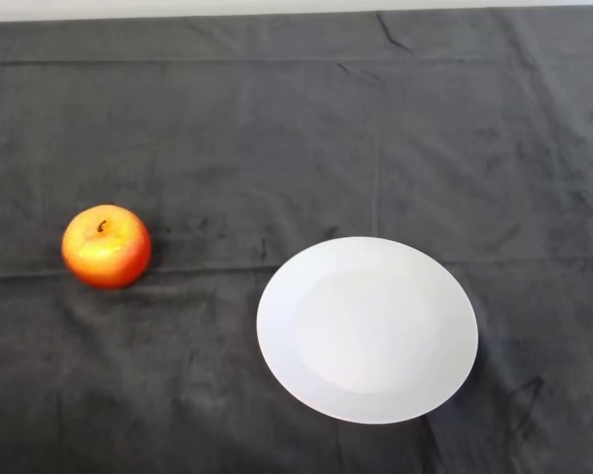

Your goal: Move the apple to the plate

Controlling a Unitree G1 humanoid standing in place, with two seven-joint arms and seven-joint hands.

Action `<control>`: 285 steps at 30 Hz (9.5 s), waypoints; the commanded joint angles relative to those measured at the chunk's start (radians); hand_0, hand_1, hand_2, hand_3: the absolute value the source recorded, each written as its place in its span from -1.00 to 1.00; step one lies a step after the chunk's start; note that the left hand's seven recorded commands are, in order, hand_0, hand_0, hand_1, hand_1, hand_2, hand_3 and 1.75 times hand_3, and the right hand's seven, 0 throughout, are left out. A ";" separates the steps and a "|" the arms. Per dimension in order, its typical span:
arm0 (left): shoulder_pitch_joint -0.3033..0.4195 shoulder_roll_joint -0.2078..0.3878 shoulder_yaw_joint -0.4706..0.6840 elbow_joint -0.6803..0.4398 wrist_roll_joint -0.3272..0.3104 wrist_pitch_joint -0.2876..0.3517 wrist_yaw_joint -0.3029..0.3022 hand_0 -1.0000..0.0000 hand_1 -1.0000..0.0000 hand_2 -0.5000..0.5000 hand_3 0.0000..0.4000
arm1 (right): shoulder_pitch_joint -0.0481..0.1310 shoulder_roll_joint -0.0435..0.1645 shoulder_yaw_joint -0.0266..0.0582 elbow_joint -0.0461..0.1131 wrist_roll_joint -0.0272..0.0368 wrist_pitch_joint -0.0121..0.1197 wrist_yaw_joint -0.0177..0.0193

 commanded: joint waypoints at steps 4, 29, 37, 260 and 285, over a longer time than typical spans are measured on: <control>-0.029 -0.021 -0.043 -0.061 0.057 -0.034 -0.018 1.00 1.00 0.00 -1.00 | 0.032 -0.019 -0.0059 0.013 0.0075 -0.007 0.0029; -0.100 -0.139 -0.252 -0.065 0.317 -0.106 -0.062 1.00 1.00 0.00 -1.00 | 0.033 -0.018 -0.0055 0.010 0.0075 -0.007 0.0021; -0.106 -0.149 -0.285 -0.061 0.364 -0.116 -0.087 1.00 1.00 0.00 -1.00 | 0.034 -0.018 -0.0053 0.009 0.0076 -0.007 0.0018; -0.218 -0.432 -1.552 -0.139 0.827 -0.099 0.237 1.00 1.00 0.00 -1.00 | 0.031 -0.021 -0.0056 0.015 0.0094 -0.005 0.0025; -0.228 -0.307 -1.387 -0.079 0.848 -0.196 0.344 1.00 1.00 0.00 -1.00 | 0.031 -0.022 -0.0058 0.017 0.0087 -0.006 0.0038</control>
